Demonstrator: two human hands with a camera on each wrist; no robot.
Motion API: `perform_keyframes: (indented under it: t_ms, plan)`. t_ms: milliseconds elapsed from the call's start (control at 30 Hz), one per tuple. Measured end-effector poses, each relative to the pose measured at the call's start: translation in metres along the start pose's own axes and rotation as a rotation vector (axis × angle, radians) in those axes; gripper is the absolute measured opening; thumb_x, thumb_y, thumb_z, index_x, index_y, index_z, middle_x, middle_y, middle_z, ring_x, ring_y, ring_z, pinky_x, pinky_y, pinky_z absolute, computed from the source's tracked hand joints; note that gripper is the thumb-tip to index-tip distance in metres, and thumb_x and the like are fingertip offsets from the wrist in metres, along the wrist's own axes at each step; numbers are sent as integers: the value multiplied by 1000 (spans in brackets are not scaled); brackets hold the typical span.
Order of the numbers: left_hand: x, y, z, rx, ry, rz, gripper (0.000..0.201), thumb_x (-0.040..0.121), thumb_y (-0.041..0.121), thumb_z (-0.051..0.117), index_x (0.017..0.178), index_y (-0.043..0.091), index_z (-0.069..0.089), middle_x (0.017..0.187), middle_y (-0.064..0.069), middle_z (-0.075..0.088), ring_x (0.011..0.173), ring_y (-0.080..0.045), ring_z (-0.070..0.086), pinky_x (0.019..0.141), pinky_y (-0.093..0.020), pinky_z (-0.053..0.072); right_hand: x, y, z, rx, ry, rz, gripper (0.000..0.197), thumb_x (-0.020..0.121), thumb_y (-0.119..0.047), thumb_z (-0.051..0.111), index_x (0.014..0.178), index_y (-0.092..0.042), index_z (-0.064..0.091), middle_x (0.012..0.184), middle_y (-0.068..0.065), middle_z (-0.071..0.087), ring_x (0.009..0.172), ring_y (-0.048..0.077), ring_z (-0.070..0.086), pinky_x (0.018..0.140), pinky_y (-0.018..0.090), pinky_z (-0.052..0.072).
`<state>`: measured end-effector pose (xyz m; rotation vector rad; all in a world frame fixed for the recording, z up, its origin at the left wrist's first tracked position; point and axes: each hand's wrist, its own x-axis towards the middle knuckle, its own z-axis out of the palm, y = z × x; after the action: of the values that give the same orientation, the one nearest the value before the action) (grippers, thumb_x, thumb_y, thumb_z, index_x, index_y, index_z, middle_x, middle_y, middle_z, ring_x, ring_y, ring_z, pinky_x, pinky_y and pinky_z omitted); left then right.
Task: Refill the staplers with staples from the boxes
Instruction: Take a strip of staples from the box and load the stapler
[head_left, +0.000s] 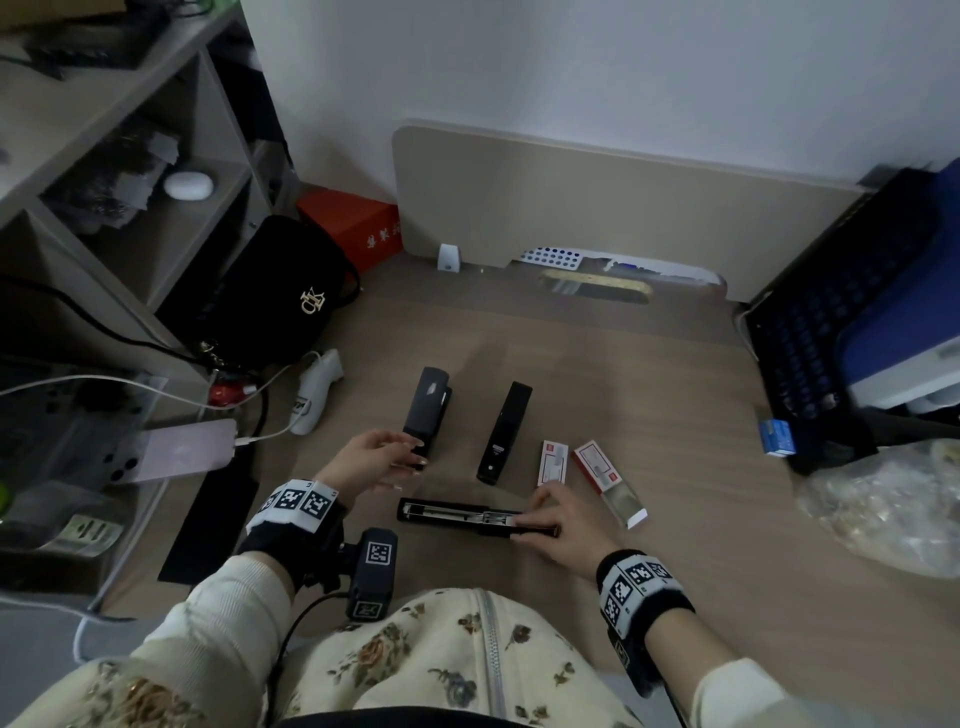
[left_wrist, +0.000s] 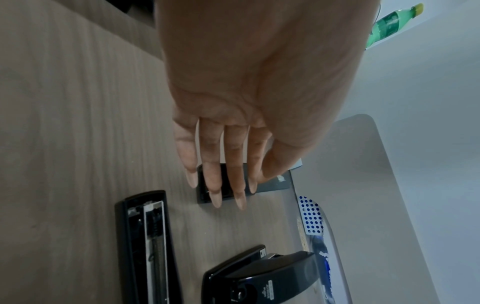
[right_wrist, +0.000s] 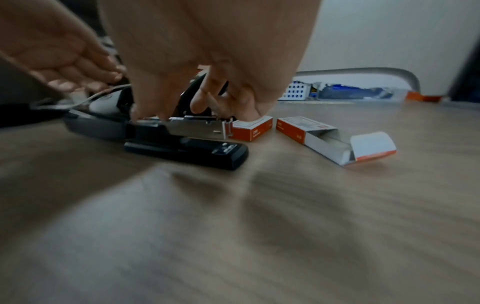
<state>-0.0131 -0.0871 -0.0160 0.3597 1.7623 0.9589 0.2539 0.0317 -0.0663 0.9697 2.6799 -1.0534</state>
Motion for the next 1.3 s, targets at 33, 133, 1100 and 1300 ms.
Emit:
perform_keyframes:
  t_ms: [33,133,1100,1300]
  plan:
    - [1,2,-1,1,-3,-2,16,97,12,50,105,15,64,99,-6,73,85,-17,68,57,-23,53,0,1,-1,66,51,19,25,82,-48,65,104,-36,71,102,-19,52,83,0,52,73,15,40]
    - [3,7,-5,5,-9,6,17,96,13,51,103,17,65,97,-3,74,92,-20,69,60,-25,53,3,4,-5,237,211,101,17,83,-42,66,97,-33,73,90,-19,55,83,-2,54,73,20,43]
    - [5,49,7,-7,-79,151,18,96,23,57,110,16,66,102,-3,75,95,-18,71,85,-35,54,32,-21,-48,208,262,623,35,84,-59,50,87,-25,57,75,-8,59,67,9,55,60,27,41]
    - [-8,72,41,159,-232,334,50,85,29,72,130,22,54,120,4,65,96,-3,66,72,-16,54,35,-38,-68,393,384,501,38,79,-62,56,87,-25,61,85,-6,66,79,13,62,76,37,53]
